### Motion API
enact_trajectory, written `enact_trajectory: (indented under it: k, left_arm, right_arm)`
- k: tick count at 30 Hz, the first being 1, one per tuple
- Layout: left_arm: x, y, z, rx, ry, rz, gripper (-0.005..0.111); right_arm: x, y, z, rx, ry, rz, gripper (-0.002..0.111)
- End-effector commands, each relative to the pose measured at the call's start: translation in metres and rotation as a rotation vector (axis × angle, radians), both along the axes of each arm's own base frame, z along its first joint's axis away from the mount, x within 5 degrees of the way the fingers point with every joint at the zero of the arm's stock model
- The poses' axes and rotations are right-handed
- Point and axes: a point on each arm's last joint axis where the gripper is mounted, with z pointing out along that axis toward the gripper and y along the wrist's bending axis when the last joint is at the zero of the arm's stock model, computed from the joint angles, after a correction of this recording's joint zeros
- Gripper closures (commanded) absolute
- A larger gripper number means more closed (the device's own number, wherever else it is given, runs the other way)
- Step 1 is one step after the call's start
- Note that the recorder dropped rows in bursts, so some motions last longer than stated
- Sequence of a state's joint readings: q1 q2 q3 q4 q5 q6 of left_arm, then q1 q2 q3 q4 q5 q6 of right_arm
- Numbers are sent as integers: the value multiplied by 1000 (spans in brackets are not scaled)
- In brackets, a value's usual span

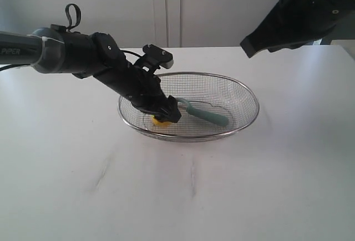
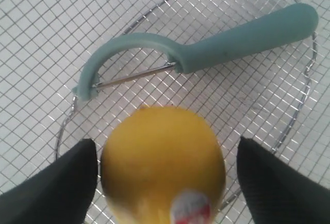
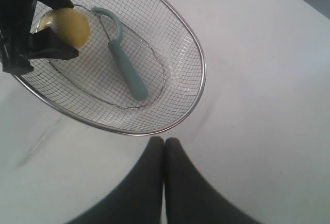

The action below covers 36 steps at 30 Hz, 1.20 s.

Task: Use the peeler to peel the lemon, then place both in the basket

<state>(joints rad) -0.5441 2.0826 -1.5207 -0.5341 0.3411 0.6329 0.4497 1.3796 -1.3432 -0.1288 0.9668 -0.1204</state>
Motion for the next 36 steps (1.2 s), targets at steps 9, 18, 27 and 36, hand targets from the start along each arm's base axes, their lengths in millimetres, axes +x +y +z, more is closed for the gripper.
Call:
enact_trajectory:
  k: [9,18,27,36]
  left_arm:
    - [-9,10,56,-122,39,114,44]
    - [-30,49,89,45,109,-13,107]
    - [-32,59,91,68,159,-22,107]
    - [-32,59,91,68,158,-21,107]
  right_arm:
    - [1,-1,-1,3,0,-6,108]
    - [0,-1,0,4,-3,-6,108]
    - [0,-1,0,4,-3,-6,108]
    - [-11,-6,12,23,-42,-6,108]
